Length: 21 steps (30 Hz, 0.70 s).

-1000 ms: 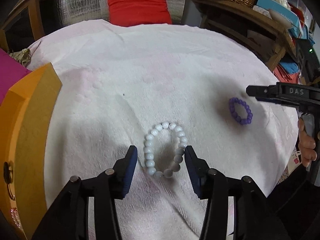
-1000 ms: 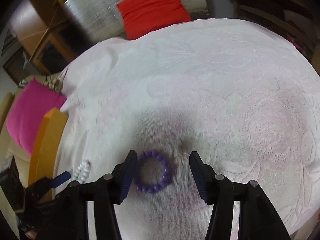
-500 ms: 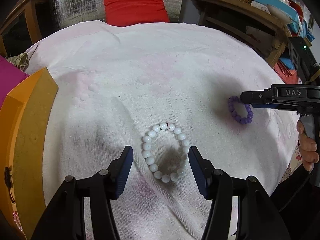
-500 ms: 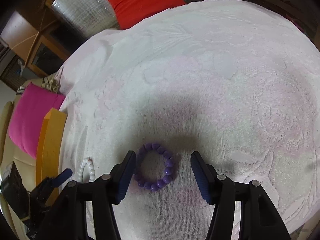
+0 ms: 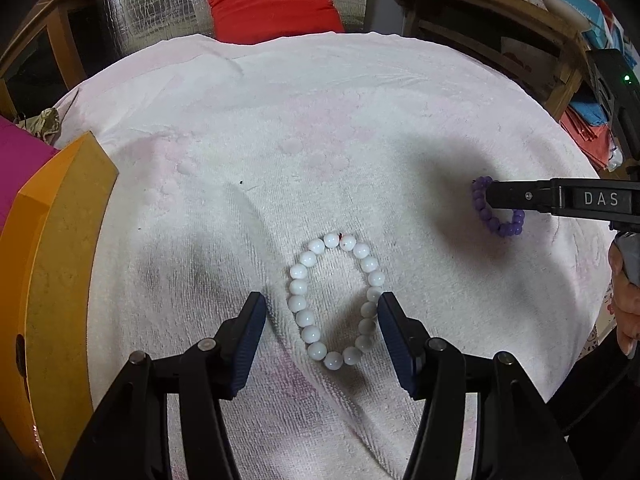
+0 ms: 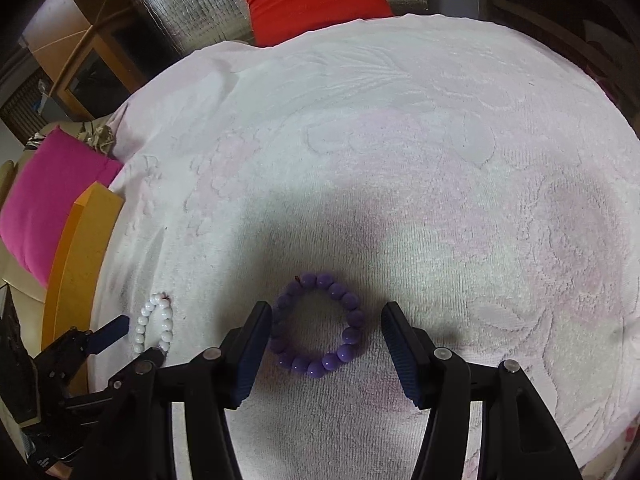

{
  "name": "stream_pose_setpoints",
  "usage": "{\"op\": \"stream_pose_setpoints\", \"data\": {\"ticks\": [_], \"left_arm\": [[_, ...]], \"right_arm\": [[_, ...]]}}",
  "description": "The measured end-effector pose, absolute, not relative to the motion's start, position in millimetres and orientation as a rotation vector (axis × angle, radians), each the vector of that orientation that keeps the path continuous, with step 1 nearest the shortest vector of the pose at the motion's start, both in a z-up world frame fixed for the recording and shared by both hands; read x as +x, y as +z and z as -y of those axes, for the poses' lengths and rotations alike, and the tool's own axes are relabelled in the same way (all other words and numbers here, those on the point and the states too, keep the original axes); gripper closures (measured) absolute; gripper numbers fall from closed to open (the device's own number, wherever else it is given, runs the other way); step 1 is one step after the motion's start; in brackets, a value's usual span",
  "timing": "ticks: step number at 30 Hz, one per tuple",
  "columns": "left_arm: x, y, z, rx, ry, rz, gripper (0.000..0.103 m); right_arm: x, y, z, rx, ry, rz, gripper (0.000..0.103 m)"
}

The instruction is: Organize jewelry

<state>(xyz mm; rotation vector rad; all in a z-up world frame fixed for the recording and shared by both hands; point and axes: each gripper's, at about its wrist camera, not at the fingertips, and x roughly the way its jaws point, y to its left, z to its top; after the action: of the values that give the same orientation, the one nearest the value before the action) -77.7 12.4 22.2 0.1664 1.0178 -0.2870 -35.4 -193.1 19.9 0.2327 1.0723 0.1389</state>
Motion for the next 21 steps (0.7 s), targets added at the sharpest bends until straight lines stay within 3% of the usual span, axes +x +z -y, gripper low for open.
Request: {"op": "stream_pose_setpoints", "data": {"ticks": [7, 11, 21], "left_arm": [[-79.3, 21.9, -10.2, 0.178, -0.283, -1.018, 0.043], [-78.2, 20.5, -8.7, 0.186, -0.28, -1.023, 0.043], [-78.0, 16.6, -1.0, 0.215, -0.248, -1.022, 0.041]], "right_arm": [[-38.4, 21.0, 189.6, 0.189, 0.14, -1.064, 0.042], [-40.1, 20.3, 186.1, 0.155, 0.137, -1.053, 0.051], [-43.1, 13.8, 167.9, 0.005, 0.089, -1.014, 0.056]]}}
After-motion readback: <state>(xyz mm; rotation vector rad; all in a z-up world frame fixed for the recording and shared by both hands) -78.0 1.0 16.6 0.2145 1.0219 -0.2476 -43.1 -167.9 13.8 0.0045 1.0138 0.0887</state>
